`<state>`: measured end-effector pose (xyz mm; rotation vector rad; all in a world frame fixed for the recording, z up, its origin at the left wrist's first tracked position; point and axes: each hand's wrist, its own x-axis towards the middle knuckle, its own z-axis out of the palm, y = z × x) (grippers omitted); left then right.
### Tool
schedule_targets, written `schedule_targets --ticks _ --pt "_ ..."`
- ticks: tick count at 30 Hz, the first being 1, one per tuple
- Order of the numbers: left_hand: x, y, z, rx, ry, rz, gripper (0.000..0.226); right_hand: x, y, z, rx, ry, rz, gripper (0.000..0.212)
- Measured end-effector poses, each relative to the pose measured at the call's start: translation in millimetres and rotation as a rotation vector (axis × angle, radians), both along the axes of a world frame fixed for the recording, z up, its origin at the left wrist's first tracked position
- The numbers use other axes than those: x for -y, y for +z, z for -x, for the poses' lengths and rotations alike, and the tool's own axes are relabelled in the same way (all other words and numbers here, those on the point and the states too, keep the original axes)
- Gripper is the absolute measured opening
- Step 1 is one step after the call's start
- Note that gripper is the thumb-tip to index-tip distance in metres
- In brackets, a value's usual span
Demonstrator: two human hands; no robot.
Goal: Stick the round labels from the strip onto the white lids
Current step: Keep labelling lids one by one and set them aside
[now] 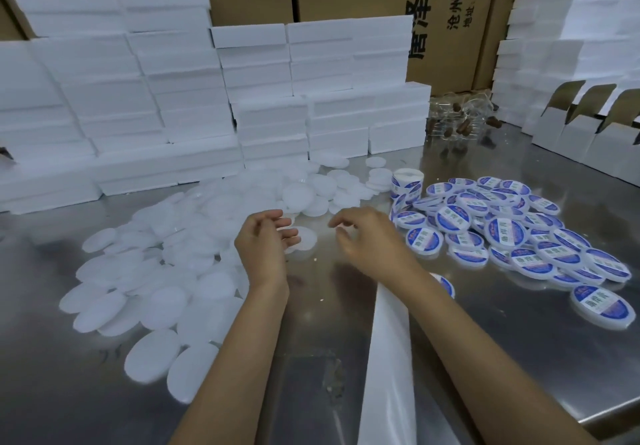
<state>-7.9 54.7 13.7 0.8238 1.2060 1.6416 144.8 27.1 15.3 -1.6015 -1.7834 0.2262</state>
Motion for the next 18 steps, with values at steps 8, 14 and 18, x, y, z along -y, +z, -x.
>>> schedule_targets --ticks 8,14,18 --pt "-4.8 -3.3 4.7 -0.014 0.063 -0.027 0.034 -31.0 -11.7 38.2 0.12 0.073 0.205 0.033" --pt "-5.8 -1.2 4.7 -0.036 0.049 -0.03 0.034 -30.0 -7.8 27.3 -0.149 -0.015 0.054 0.014" --pt "-0.2 3.0 2.8 -0.151 -0.064 -0.086 0.024 -21.4 7.1 14.5 -0.567 -0.013 0.048 0.012"
